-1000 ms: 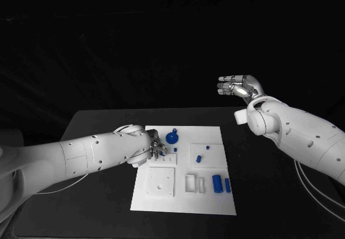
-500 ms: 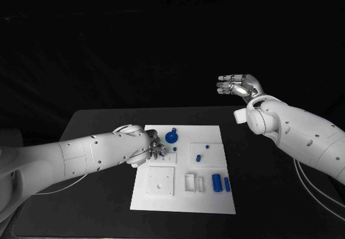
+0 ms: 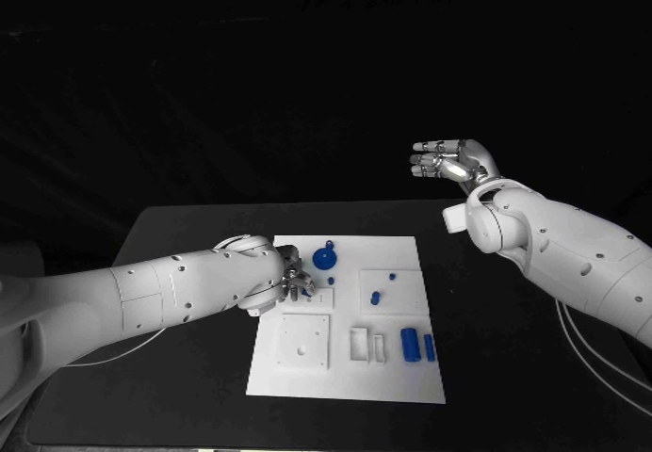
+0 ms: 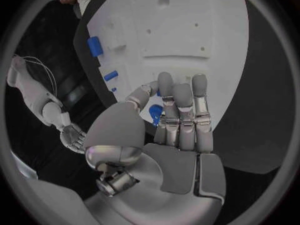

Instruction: Assemble the parts on the task board

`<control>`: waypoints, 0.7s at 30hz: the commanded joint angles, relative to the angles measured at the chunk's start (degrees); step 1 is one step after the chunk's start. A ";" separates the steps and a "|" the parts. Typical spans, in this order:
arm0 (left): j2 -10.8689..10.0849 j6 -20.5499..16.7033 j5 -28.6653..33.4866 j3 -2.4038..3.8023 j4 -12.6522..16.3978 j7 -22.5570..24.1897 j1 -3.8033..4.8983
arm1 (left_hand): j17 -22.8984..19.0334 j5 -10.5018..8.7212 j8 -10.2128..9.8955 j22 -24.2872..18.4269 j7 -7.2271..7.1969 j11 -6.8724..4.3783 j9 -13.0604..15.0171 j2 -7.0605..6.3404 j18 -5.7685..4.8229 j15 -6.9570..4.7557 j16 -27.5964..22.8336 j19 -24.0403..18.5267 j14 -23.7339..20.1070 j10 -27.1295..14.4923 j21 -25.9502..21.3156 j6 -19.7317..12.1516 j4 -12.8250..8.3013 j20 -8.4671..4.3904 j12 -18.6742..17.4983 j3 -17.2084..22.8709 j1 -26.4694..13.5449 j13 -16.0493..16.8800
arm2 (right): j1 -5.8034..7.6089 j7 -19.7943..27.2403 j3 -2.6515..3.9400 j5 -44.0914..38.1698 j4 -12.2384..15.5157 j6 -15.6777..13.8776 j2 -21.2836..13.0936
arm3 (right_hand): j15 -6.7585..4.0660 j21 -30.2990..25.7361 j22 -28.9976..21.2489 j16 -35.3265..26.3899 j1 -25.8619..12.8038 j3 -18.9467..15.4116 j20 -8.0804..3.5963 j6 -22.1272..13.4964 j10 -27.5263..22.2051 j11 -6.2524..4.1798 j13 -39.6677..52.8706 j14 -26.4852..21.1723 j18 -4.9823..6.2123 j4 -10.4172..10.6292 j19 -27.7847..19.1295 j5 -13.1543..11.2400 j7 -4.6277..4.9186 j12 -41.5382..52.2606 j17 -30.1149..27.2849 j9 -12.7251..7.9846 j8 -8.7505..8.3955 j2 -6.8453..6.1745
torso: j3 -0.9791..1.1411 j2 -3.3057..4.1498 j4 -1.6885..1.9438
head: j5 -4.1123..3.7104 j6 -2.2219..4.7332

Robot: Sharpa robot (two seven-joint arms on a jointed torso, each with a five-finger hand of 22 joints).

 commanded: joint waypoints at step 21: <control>-0.02 3.76 -0.17 0.02 0.08 0.62 -0.05 | 0.30 -1.52 0.35 2.90 -8.51 -1.64 0.07 2.58 -0.19 -0.30 1.91 0.97 0.81 1.71 -1.46 14.61 0.72 0.34 1.59 -0.21 -0.82 1.24 | 0.01 0.13 0.03 -0.80 -0.09 0.80 0.10 | 0.07 0.16 0.04 -0.20 0.14 -0.07 0.19 -0.29 -0.28 0.06 -0.07 -0.42 -0.16 -0.46 -0.23 0.71 -0.05 -0.19 -0.06 0.02 0.01 -0.58 | 0.01 0.01 -0.04 | 0.00 -0.35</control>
